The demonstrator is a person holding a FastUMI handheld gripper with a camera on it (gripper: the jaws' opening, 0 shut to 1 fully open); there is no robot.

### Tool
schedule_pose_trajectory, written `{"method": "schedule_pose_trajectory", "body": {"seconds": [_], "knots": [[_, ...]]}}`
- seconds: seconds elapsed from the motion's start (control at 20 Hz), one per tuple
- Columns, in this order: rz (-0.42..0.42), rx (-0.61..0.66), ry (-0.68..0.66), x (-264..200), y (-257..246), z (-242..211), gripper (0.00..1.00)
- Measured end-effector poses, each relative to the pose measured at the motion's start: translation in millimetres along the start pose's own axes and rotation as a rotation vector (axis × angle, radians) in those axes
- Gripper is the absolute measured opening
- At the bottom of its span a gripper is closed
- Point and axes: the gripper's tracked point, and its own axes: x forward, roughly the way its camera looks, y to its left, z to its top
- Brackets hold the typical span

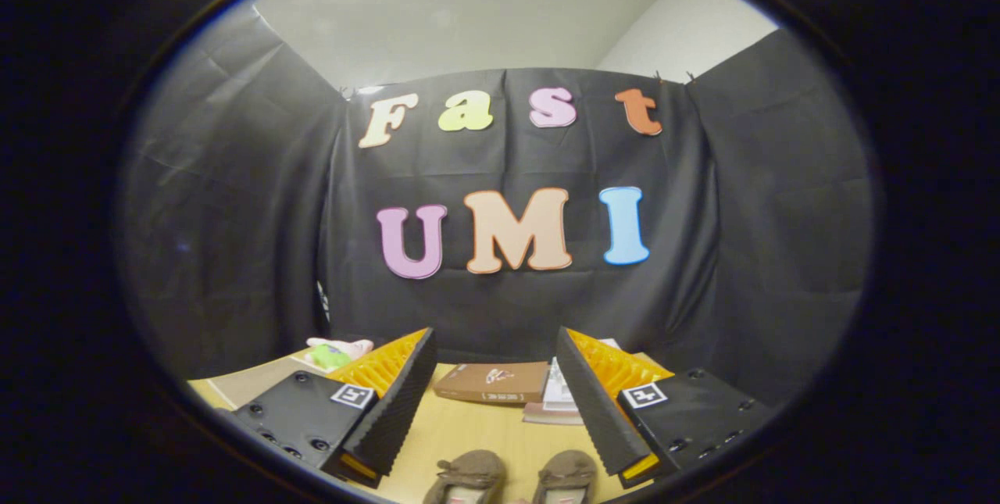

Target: Open the storage box then place both shoes into the box .Put the left shoe in first, then the right shoe, with the right side of both shoes facing outward in a uniform manner.

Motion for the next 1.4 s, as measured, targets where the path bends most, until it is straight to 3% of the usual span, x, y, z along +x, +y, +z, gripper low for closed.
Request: {"method": "schedule_pose_trajectory", "body": {"seconds": [0.45,0.75,1.05,1.4], "knots": [[0.168,0.114,0.197,-12.2,86.2,-75.1,0.98],[0.262,0.398,0.36,-19.3,137.3,-121.5,0.96],[0.27,0.736,0.48,-18.9,160.2,-163.0,0.97],[0.356,1.09,0.598,-27.8,193.3,-192.9,0.99]]}}
